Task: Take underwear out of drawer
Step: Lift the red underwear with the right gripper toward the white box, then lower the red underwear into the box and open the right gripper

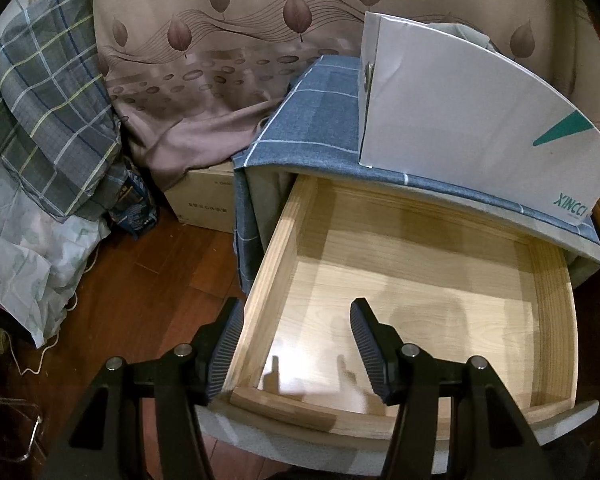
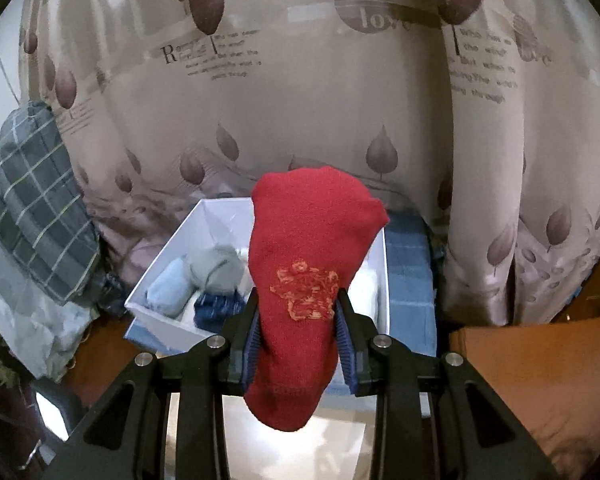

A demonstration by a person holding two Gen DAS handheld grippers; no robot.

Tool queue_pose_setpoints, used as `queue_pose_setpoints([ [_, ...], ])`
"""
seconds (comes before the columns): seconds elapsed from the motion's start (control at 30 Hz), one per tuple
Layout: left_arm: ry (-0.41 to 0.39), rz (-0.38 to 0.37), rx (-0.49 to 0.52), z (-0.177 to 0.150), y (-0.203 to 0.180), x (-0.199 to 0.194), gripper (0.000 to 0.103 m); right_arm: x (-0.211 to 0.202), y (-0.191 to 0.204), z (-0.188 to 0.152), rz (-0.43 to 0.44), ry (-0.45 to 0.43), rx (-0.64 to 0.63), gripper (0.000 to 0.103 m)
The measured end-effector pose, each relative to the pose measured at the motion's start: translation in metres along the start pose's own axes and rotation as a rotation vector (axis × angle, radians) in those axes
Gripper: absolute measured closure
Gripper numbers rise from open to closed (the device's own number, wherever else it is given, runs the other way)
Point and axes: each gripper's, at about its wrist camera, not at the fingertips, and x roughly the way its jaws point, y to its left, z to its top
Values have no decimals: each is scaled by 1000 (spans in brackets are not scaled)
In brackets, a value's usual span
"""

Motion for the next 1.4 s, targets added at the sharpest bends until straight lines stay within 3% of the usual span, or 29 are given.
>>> queue_pose_setpoints([
  [0.27, 2, -3, -4, 0, 2, -1, 46, 52, 14, 18, -24, 78, -11, 73],
  [0.7, 12, -9, 1, 1, 1, 2, 46, 145, 29, -1, -60, 260, -19, 72],
  [0.97, 14, -14, 6, 1, -1, 2, 46, 166, 35, -12, -64, 302, -6, 66],
  [1.03, 12, -18, 7, 1, -1, 3, 46, 163, 36, -13, -63, 293, 4, 58],
  [1.1, 17, -18, 9, 1, -2, 4, 46, 158, 36, -13, -52, 276, 15, 41],
  [1.17, 13, -20, 7, 1, -2, 3, 46, 147, 36, -13, -37, 245, 29, 34],
  [1.33, 7, -19, 17, 0, -7, 2, 46, 105, 38, -17, -5, 178, 21, 30],
  [1.4, 9, -23, 25, 1, -9, 4, 46, 85, 35, -24, 9, 151, 22, 19],
])
